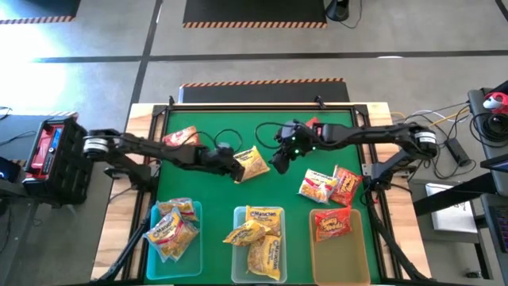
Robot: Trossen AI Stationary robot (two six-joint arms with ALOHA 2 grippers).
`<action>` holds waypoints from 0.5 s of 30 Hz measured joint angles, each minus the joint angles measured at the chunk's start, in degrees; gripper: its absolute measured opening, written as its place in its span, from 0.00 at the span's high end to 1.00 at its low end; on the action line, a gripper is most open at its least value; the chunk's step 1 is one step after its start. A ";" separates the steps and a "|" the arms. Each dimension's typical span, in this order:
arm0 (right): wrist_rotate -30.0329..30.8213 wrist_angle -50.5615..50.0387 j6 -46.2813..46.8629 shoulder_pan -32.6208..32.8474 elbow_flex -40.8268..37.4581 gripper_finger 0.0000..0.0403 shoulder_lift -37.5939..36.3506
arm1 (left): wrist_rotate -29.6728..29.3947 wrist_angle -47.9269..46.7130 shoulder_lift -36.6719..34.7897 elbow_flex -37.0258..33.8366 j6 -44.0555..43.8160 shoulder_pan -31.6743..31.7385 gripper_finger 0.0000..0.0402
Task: Sort Maruchan noodles
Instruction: Put the yellow noodle pack into the transparent bin
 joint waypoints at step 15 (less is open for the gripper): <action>-7.04 23.05 6.62 -4.62 -5.48 0.57 12.47 | -4.33 12.37 0.60 -12.05 -9.95 0.18 0.53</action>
